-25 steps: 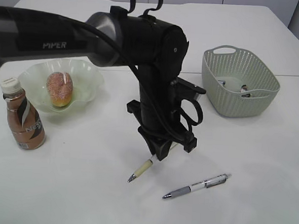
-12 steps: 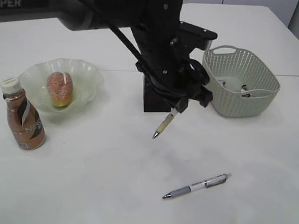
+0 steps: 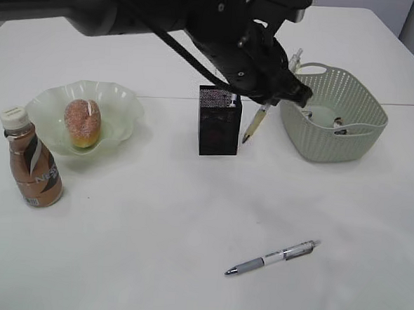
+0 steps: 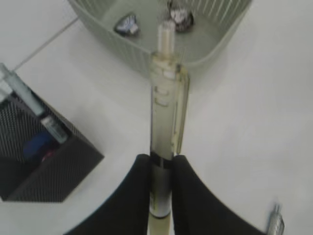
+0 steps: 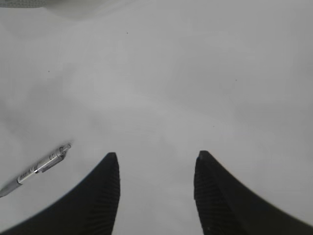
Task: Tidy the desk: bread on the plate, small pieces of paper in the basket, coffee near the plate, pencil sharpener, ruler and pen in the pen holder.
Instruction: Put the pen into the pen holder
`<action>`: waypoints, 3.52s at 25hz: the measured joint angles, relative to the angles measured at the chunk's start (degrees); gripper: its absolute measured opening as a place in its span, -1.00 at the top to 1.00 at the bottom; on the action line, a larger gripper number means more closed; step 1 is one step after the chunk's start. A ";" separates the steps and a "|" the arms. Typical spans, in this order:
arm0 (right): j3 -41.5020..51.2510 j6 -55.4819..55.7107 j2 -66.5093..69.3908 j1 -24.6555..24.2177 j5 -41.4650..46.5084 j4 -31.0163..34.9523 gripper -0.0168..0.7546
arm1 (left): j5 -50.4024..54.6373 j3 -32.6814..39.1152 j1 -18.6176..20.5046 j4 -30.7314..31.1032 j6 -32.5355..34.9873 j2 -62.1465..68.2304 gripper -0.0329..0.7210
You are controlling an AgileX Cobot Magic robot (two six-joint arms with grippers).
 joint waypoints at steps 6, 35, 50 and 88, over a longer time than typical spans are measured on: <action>0.00 0.00 0.00 0.00 0.00 0.00 -0.07 | -21.32 9.29 0.61 1.56 -2.89 -0.60 0.74; 0.07 0.00 0.00 0.00 0.00 0.00 -0.07 | -55.25 15.80 12.59 2.53 -3.12 1.53 0.73; 0.07 0.00 0.00 0.00 0.00 0.00 -0.07 | -56.63 15.80 12.94 2.53 -3.12 6.77 0.73; 0.07 0.09 0.00 0.00 0.00 0.00 -0.07 | -40.41 15.80 12.88 5.69 -3.01 -1.72 0.04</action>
